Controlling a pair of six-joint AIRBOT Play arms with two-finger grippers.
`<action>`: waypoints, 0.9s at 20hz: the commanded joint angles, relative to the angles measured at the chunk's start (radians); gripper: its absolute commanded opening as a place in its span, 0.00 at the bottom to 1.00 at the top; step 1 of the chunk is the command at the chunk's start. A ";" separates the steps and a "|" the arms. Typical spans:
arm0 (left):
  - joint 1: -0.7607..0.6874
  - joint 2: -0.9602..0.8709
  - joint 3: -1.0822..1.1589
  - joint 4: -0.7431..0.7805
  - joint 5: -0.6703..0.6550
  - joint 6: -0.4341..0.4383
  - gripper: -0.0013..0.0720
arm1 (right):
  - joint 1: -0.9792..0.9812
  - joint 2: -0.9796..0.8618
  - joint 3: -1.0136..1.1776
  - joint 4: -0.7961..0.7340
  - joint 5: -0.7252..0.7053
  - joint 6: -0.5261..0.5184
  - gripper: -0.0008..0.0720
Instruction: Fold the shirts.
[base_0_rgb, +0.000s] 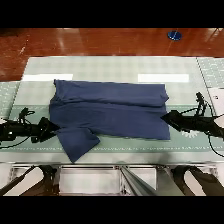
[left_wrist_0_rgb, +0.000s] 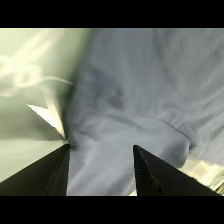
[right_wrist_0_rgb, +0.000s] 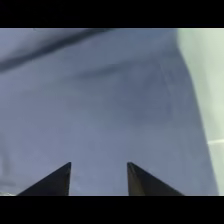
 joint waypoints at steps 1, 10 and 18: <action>-0.093 -0.028 -0.016 0.008 0.039 -0.021 0.71 | -0.074 0.013 0.039 0.014 -0.013 0.000 0.57; -0.198 -0.055 0.058 0.005 -0.005 0.018 0.05 | -0.388 0.013 -0.033 -0.290 0.359 0.035 0.57; -0.198 -0.053 0.080 -0.035 -0.006 0.018 0.05 | -0.387 -0.117 -0.110 -0.193 0.306 -0.024 0.57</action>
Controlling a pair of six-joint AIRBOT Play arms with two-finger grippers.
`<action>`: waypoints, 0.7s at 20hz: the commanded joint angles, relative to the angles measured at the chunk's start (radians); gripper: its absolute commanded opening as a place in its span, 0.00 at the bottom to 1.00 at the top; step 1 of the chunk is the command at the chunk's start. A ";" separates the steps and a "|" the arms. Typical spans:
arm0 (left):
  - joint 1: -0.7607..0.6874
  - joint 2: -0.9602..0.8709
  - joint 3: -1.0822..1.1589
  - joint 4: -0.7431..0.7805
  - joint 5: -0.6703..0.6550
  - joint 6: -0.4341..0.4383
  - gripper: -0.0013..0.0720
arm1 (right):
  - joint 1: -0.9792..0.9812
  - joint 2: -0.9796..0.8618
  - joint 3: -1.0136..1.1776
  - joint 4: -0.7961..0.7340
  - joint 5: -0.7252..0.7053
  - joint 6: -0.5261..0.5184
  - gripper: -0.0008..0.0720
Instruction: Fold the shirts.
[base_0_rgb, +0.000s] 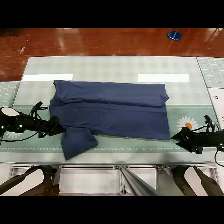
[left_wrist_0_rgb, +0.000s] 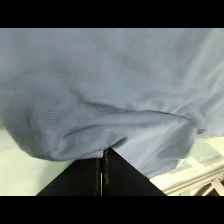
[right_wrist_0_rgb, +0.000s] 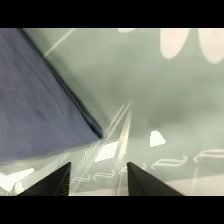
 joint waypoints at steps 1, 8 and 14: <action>0.000 0.001 0.005 -0.021 -0.004 0.000 0.05 | -0.003 -0.103 -0.013 0.041 -0.036 -0.040 0.57; 0.000 0.001 0.005 -0.023 0.012 0.000 0.05 | 0.253 -0.282 0.035 0.354 -0.329 -0.124 0.49; 0.007 0.000 0.188 -0.039 -0.022 0.016 0.05 | 0.352 -0.314 0.291 0.319 -0.159 -0.193 0.04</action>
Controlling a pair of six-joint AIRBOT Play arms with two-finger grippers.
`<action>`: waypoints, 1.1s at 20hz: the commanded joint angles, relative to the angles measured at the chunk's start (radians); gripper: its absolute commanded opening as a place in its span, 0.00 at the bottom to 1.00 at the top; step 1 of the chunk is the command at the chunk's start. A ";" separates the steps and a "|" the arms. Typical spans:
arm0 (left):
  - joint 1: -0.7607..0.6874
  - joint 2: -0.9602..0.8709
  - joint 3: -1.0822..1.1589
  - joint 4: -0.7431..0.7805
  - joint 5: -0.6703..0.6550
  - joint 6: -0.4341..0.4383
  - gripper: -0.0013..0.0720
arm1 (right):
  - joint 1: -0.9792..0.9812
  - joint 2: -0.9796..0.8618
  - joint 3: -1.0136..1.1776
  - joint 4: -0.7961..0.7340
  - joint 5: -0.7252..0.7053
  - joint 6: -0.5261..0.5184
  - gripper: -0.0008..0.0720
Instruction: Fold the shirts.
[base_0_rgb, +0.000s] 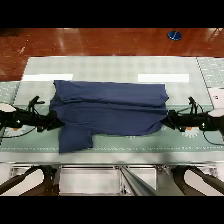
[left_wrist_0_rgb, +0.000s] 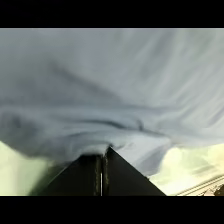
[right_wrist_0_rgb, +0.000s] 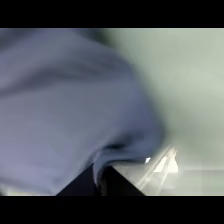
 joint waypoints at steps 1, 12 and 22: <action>0.002 -0.004 0.146 -0.034 -0.026 0.006 0.05 | 0.040 -0.014 0.143 0.003 0.078 -0.012 0.04; -0.096 -0.450 0.807 -0.126 -0.018 -0.091 0.05 | 0.040 -0.330 0.572 0.027 0.023 0.033 0.04; -0.151 -0.782 1.080 -0.127 -0.080 -0.141 0.56 | 0.040 -0.556 0.714 0.099 -0.072 0.023 0.38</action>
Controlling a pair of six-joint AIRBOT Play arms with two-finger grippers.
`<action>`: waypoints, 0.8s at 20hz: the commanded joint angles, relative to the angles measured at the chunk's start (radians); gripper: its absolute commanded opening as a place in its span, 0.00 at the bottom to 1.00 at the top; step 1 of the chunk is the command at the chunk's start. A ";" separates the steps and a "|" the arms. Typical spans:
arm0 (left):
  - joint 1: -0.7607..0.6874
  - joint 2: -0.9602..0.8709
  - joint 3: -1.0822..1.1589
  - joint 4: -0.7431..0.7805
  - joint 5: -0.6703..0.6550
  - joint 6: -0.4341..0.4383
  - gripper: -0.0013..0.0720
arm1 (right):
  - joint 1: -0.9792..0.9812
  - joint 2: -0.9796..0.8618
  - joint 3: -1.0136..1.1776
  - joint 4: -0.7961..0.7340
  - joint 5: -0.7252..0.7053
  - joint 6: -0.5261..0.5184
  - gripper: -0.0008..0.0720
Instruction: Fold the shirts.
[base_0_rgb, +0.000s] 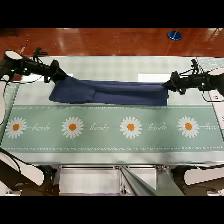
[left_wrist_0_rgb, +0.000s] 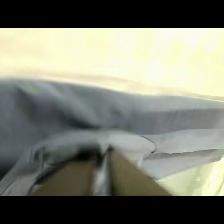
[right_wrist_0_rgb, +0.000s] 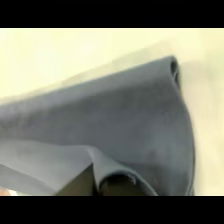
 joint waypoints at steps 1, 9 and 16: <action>-0.019 -0.060 0.035 0.000 -0.028 -0.002 0.70 | -0.001 -0.049 0.020 0.030 -0.043 -0.007 0.57; 0.181 0.185 0.091 0.184 -0.164 0.010 0.70 | -0.191 0.164 -0.042 -0.266 0.055 0.103 0.57; 0.068 0.608 -0.360 0.026 0.089 0.230 0.71 | -0.105 0.112 -0.264 0.003 -0.127 0.004 0.57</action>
